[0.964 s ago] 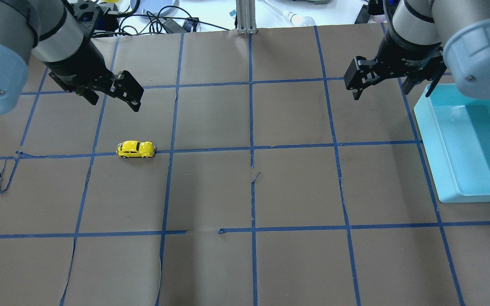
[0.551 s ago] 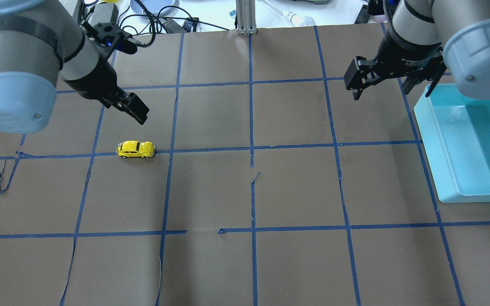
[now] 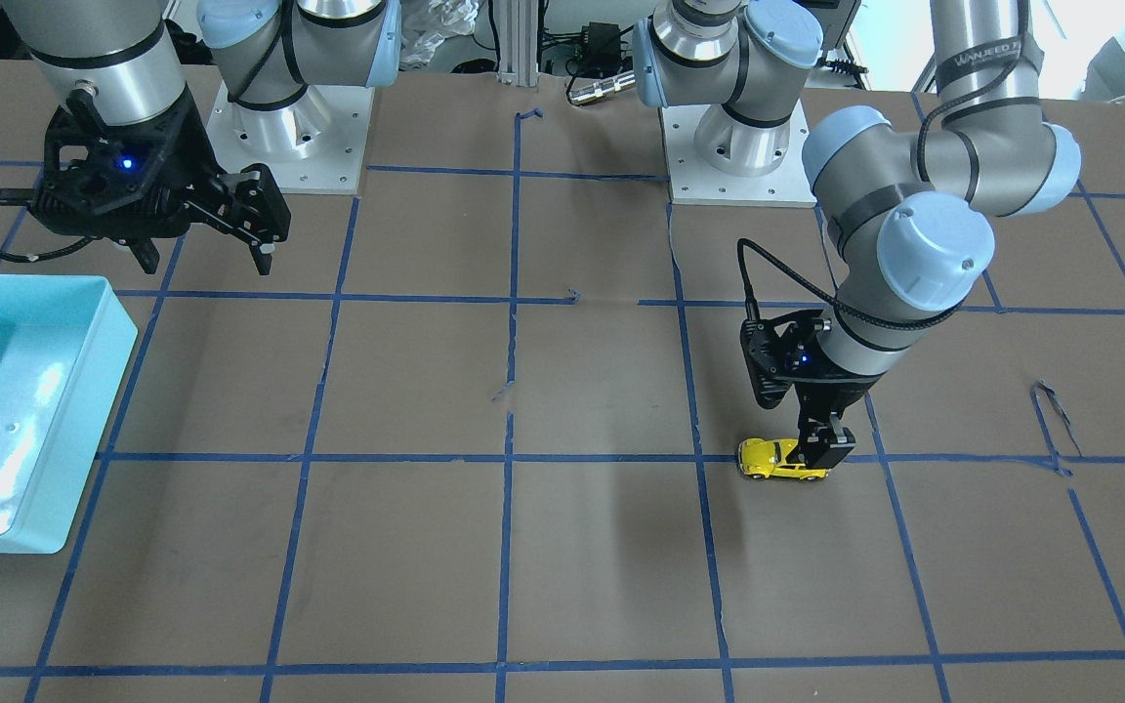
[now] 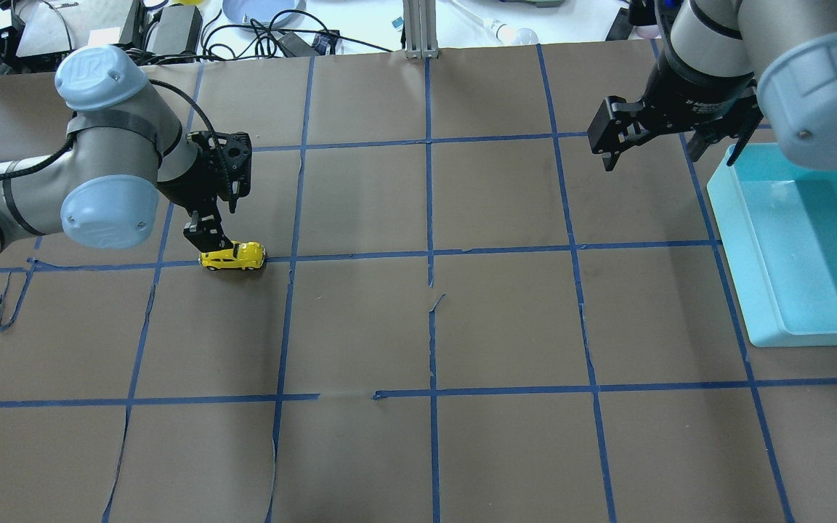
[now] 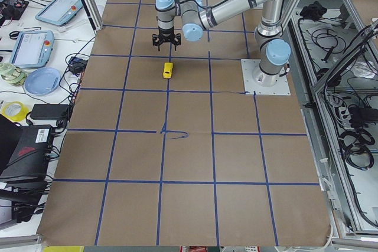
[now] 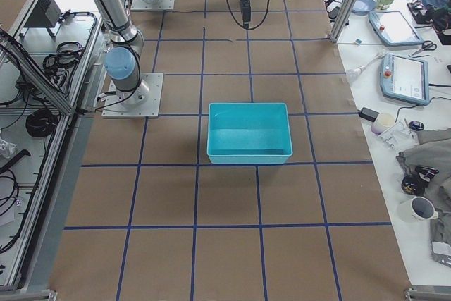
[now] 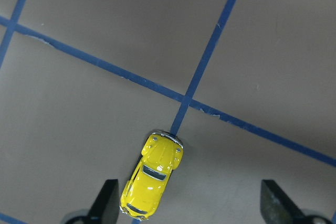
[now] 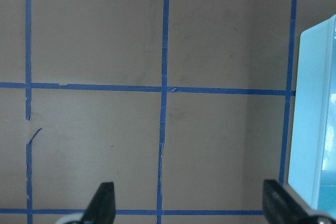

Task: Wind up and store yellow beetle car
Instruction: 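Close the left gripper on the yellow car's body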

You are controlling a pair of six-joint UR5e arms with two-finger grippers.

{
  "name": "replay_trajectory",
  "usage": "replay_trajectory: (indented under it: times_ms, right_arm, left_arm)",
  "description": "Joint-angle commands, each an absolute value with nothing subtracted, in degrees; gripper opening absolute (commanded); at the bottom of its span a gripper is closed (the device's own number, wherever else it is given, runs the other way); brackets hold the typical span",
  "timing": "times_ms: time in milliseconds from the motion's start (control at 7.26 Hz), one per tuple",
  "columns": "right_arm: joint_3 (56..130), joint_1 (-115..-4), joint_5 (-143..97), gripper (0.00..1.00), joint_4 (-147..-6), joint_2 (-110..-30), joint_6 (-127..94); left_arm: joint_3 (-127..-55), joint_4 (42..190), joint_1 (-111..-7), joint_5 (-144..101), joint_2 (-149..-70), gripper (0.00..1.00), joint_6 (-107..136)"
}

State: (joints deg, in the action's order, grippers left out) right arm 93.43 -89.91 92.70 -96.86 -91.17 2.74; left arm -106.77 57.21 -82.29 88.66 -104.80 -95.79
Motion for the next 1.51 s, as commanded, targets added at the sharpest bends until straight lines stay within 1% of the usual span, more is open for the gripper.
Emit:
replay_trajectory:
  times_ms: [0,138,688,964,1101,1377]
  right_arm:
    - [93.43,-89.91,92.64,1.0,-96.94,-91.14,2.73]
    - [93.43,-89.91,92.64,1.0,-96.86,-91.14,2.72]
    - [93.43,-89.91,92.64,1.0,-96.94,-91.14,2.72]
    - [93.43,-89.91,92.72,1.0,-96.86,-91.23,2.72]
    - [93.43,-89.91,92.64,1.0,-96.86,-91.14,2.72]
    - [93.43,-89.91,92.64,1.0,-96.86,-91.14,2.72]
  left_arm:
    - [-108.89,50.4,-81.74,88.77,-108.62,0.87,-99.4]
    - [-108.98,50.19,-81.74,88.77,-109.94,0.87,-99.4]
    - [-108.99,50.1,-80.86,90.7,-111.27,0.86,-99.76]
    - [-108.99,50.01,-80.51,90.79,-111.8,0.75,-100.8]
    - [-109.07,50.01,-79.81,90.7,-111.97,0.73,-101.51]
    - [-109.07,50.1,-79.37,90.7,-112.06,0.55,-103.61]
